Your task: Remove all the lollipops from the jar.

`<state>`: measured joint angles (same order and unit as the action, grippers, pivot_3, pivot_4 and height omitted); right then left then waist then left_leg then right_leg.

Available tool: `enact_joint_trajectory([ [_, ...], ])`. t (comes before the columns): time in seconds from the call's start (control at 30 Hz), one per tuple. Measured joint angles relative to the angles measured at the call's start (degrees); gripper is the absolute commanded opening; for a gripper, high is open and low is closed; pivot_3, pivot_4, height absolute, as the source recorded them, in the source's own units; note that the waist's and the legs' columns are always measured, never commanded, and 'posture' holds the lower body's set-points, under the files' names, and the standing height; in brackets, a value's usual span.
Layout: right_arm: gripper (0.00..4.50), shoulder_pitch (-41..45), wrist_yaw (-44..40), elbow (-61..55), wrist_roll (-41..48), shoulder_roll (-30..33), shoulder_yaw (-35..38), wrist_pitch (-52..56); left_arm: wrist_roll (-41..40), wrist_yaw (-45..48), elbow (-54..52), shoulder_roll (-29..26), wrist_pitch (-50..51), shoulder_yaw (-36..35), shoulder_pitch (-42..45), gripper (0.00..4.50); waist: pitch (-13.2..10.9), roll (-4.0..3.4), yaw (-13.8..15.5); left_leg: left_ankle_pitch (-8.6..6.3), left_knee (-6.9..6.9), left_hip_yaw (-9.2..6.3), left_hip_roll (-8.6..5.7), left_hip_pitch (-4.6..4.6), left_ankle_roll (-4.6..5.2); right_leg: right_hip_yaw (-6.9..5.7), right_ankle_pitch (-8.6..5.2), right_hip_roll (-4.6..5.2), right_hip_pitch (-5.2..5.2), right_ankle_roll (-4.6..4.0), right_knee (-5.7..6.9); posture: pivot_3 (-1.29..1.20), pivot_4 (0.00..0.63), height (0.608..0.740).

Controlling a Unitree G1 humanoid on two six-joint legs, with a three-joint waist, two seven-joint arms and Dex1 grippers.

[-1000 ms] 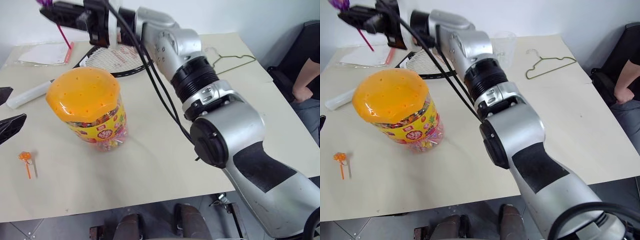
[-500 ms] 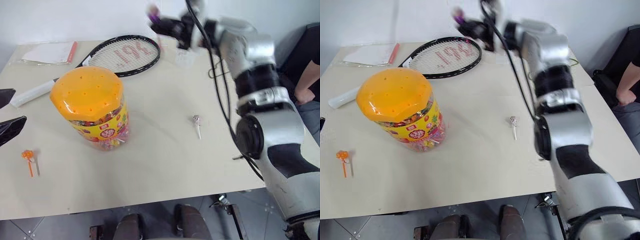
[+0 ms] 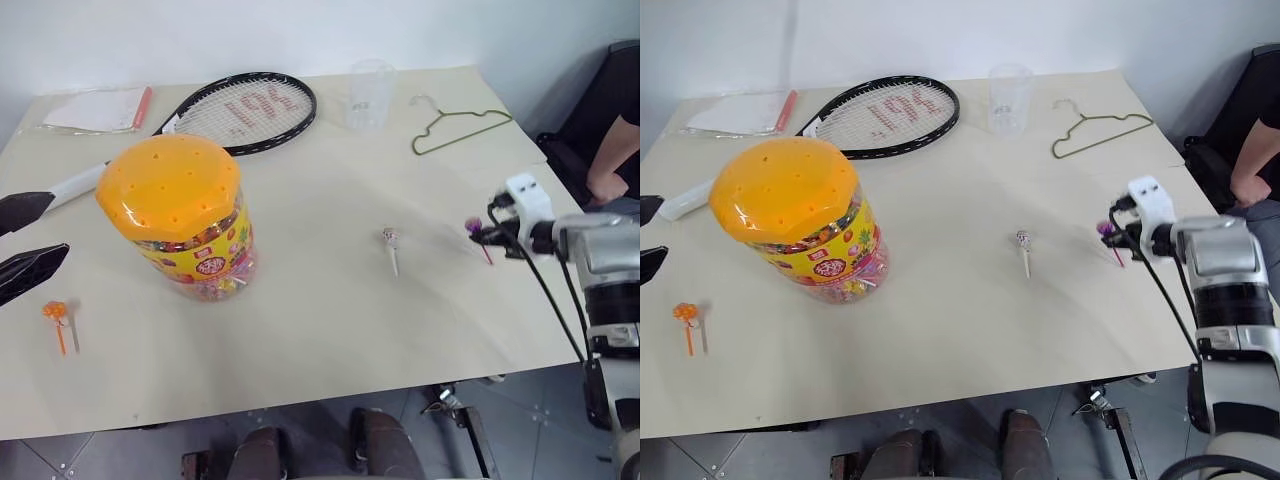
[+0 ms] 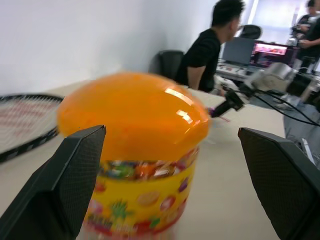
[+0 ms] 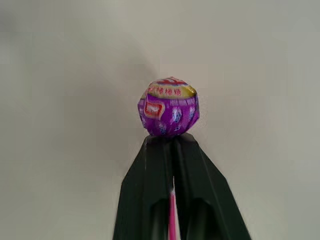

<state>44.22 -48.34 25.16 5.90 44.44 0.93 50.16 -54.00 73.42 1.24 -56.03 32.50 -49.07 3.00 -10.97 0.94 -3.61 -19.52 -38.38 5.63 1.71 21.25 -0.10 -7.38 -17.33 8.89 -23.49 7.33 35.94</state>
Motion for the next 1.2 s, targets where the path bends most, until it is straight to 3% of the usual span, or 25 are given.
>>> enact_joint_trajectory([
  [0.33,4.41,-5.30,2.01,-6.56,3.89,0.11,3.32,2.54,1.89,-1.28,-0.09,-1.11,1.26,-0.38,-3.31,4.50,0.03,0.05,0.73,-0.04,-0.18,-0.03,0.10,0.03,-0.03,0.02,0.04,-0.10,0.03,-0.07,0.00,0.00,0.150,0.740],
  [0.6,4.47,-13.55,-7.05,-21.82,12.05,8.62,4.60,6.29,4.91,-9.76,-0.51,-1.26,5.00,-3.10,-6.82,4.50,0.01,0.02,2.11,-0.10,-0.25,-0.06,0.11,0.06,-0.01,0.02,0.06,-0.11,0.02,-0.09,0.00,0.00,0.150,0.740],
  [0.83,4.47,-15.82,-16.08,-27.21,14.42,18.67,4.60,1.03,5.62,-8.09,-0.60,-0.67,2.64,-4.49,-8.62,4.50,0.01,0.03,2.03,-0.31,-0.50,-0.02,0.22,0.08,0.00,0.05,0.06,-0.22,0.03,-0.09,0.00,0.00,0.150,0.740],
  [1.0,4.47,-15.06,-21.88,-31.88,17.32,18.35,3.52,-5.29,6.76,-8.08,0.75,-0.67,1.33,-4.50,-8.69,4.50,0.01,0.01,1.86,-0.35,-0.50,0.05,0.29,0.06,-0.05,0.11,0.06,-0.30,-0.01,-0.09,0.00,0.00,0.150,0.740],
  [1.2,4.47,-14.04,-22.84,-31.72,18.11,12.68,0.40,-10.78,9.97,-7.73,6.16,0.94,-4.56,-5.85,-10.35,4.50,0.01,0.02,1.96,-0.46,-0.63,0.12,0.29,0.08,0.04,0.14,0.06,-0.28,0.00,-0.09,0.00,0.00,0.150,0.740],
])
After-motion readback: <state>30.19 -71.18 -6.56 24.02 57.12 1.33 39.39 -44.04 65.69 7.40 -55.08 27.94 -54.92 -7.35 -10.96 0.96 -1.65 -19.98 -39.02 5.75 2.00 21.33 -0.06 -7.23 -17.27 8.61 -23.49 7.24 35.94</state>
